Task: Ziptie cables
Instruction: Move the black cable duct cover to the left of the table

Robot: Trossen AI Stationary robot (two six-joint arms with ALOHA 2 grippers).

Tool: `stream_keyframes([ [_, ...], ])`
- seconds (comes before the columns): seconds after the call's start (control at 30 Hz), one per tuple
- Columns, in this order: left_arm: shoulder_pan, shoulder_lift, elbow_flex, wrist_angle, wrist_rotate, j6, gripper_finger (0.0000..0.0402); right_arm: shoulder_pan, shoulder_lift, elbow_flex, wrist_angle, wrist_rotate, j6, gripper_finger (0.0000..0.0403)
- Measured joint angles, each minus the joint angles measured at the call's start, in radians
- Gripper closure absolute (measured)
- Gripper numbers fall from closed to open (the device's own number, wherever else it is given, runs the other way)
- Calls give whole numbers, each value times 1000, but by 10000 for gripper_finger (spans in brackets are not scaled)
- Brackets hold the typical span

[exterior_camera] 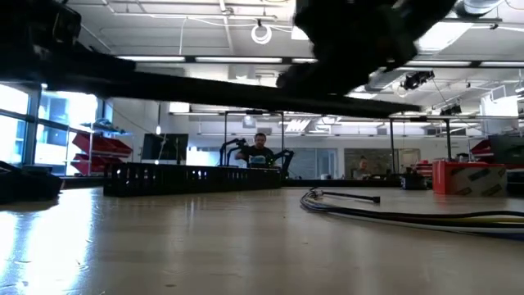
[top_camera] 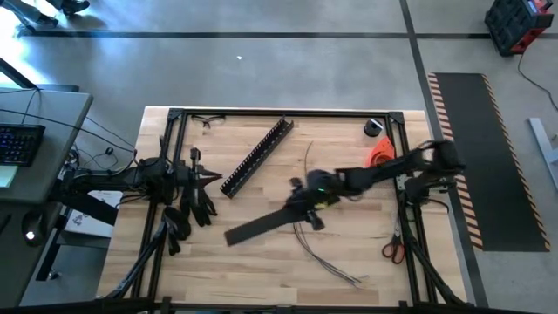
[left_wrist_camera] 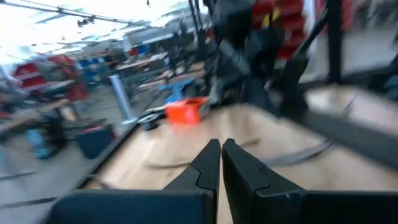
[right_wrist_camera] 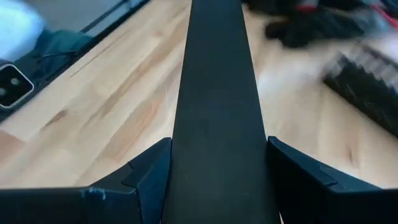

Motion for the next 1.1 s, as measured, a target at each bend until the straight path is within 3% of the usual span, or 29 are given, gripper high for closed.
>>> stream_keyframes([
  [0.2, 0, 0, 0, 12, 2, -53, 402, -58, 270, 373, -193, -172, -304, 194],
  [0.43, 0, 0, 0, 13, 2, -54, 402, -93, 581, 813, -467, -407, -539, 194],
  [0.67, 0, 0, 0, 9, 3, -54, 402, -95, 834, 1182, -669, -483, -735, 194],
  [0.9, 0, 0, 0, 6, 3, -54, 402, -113, 993, 1405, -696, -483, -790, 194],
  [1.1, 0, 0, 0, 5, 3, -55, 402, -124, 1037, 1434, -670, -493, -780, 194],
])
